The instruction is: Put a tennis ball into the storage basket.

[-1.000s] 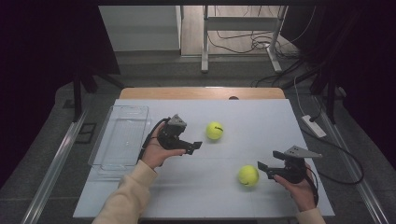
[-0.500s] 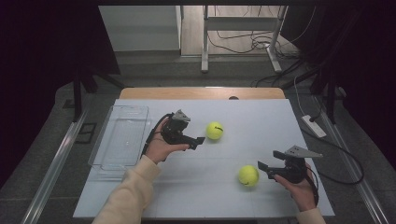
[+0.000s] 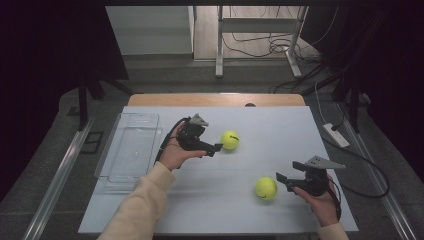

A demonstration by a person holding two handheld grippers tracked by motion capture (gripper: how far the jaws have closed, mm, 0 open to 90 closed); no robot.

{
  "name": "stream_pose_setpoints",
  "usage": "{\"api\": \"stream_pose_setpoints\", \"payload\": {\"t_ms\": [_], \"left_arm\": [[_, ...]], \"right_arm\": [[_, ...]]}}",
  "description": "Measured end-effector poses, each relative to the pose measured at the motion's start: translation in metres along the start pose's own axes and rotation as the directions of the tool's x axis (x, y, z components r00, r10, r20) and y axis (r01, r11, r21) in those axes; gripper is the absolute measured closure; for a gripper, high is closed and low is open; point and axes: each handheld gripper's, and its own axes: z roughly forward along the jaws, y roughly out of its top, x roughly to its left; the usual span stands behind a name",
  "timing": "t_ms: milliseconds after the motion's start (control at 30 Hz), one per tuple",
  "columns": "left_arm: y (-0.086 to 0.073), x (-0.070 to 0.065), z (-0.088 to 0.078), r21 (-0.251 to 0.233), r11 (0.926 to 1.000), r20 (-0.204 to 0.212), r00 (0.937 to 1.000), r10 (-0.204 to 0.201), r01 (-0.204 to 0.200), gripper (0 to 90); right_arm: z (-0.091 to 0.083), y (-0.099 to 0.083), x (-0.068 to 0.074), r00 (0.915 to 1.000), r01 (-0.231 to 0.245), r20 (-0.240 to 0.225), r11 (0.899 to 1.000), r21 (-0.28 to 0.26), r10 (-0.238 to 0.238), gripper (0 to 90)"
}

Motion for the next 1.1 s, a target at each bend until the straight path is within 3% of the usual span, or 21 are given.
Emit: {"api": "stream_pose_setpoints", "payload": {"t_ms": [500,1100], "left_arm": [[0.009,0.004,0.015,0.023,0.9997,-0.006,1.0,0.008,-0.007,7.6],[0.015,0.006,0.036,0.025,0.9997,0.015,0.9999,0.0,0.0,5.8]], "right_arm": [[0.001,0.0,0.0,1.0,-0.001,0.0,1.0,0.004,0.001,14.7],[0.003,-0.001,-0.001,1.0,0.004,0.004,1.0,0.014,-0.004,14.7]]}}
